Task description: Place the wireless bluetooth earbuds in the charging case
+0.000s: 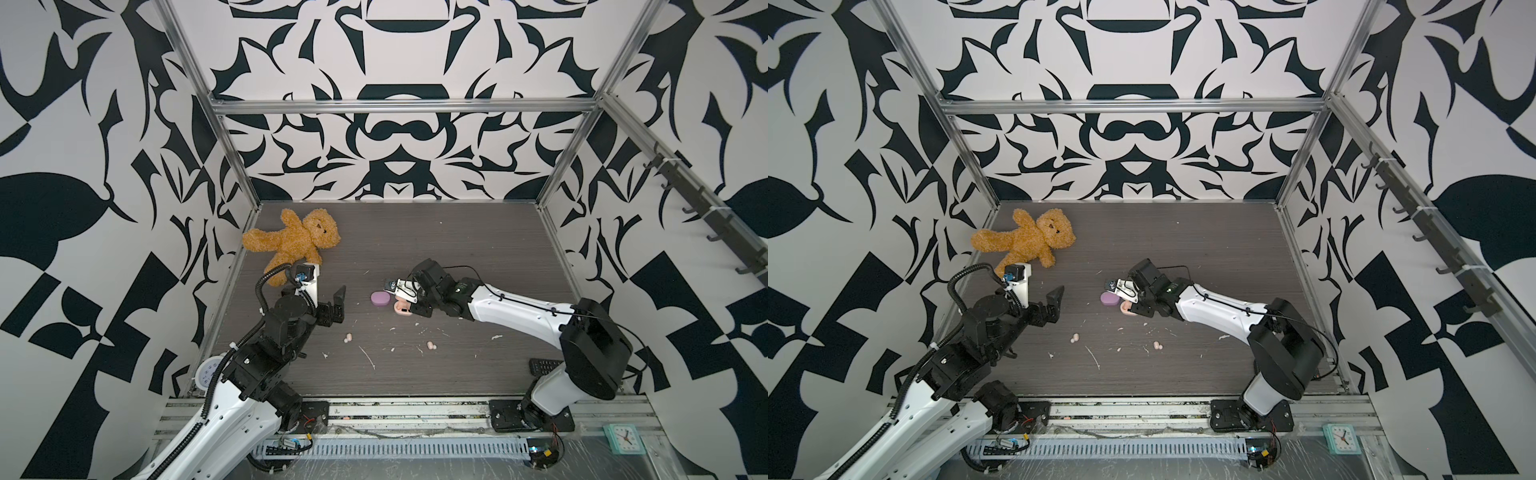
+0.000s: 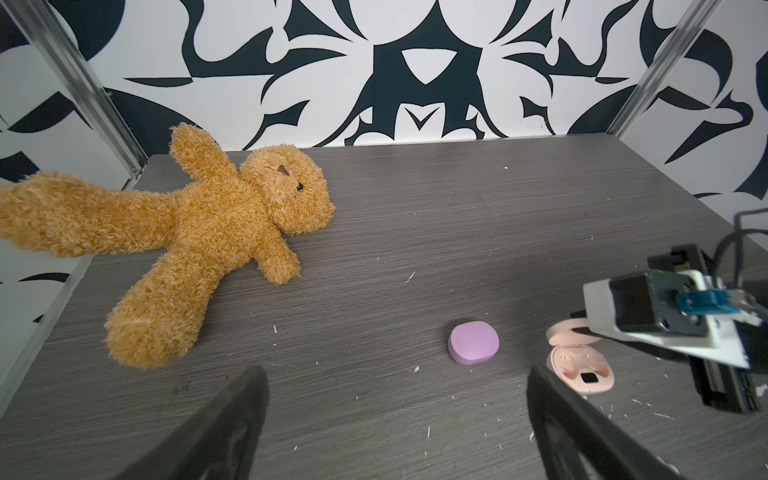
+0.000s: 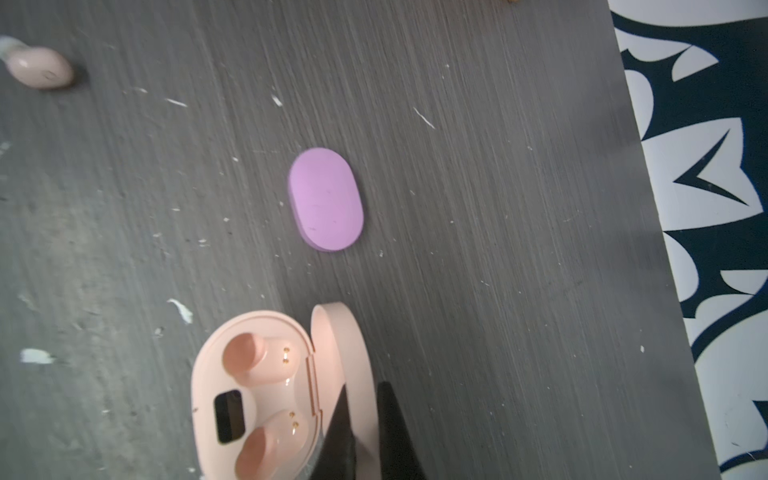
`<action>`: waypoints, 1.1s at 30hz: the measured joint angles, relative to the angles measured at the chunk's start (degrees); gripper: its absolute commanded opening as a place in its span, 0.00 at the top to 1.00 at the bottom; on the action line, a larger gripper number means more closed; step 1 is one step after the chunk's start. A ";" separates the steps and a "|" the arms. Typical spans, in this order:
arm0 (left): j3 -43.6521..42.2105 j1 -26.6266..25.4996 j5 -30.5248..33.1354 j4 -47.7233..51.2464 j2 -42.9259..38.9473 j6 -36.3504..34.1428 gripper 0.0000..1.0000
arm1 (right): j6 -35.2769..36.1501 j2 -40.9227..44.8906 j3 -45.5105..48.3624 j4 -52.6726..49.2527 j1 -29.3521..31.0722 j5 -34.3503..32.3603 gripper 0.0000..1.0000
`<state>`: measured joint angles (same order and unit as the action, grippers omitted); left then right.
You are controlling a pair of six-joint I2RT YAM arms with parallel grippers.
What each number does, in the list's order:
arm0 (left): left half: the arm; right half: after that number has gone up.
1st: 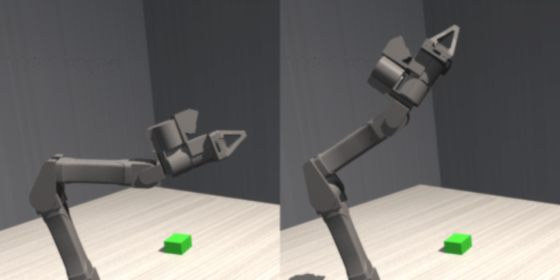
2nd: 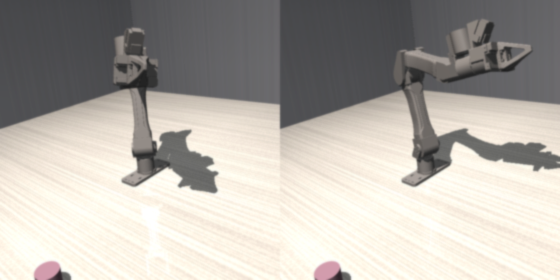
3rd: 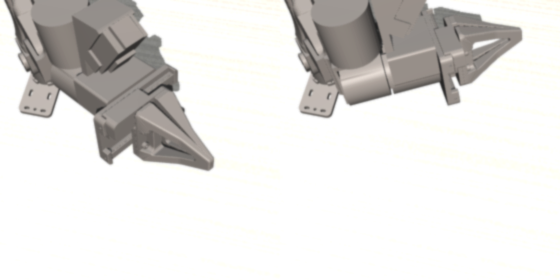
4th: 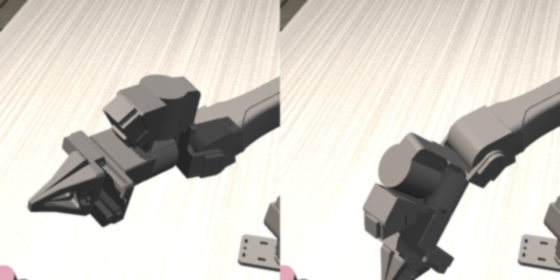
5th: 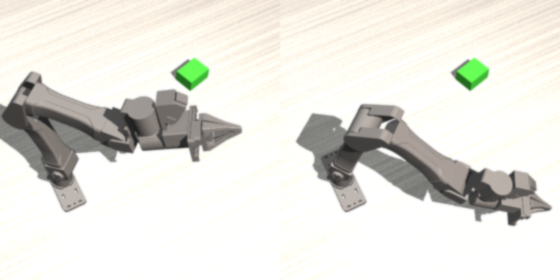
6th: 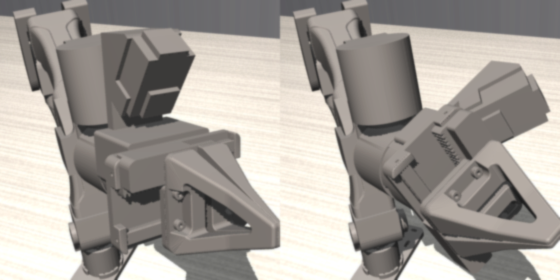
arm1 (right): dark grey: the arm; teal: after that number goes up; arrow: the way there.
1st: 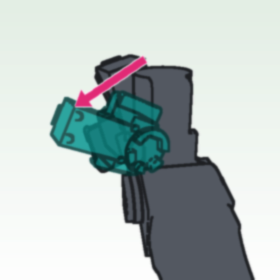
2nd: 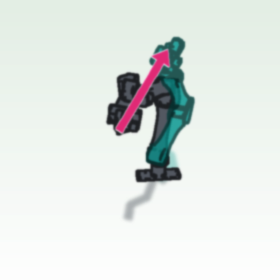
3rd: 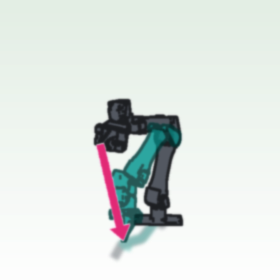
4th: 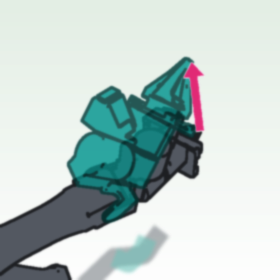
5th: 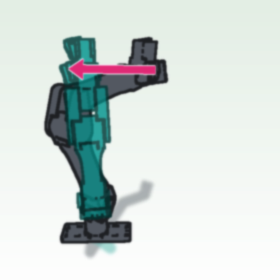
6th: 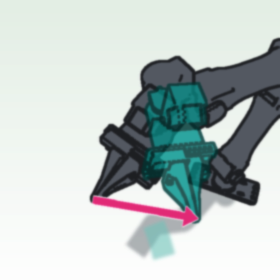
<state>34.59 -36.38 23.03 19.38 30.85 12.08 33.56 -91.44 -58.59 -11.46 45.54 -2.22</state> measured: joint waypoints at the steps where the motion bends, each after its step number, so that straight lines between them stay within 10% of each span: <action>1: 0.00 0.00 0.15 0.00 -0.07 0.00 0.01 | 0.92 -0.70 -0.48 0.15 -0.90 0.00 1.00; 33: 0.00 0.04 0.59 0.00 -0.42 -0.39 0.01 | 14.67 -11.69 -3.08 8.83 -8.70 8.48 1.00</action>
<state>34.59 -36.34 23.62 19.38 30.44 11.68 48.23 -103.13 -61.67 -2.63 36.84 6.26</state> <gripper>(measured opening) 0.993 0.101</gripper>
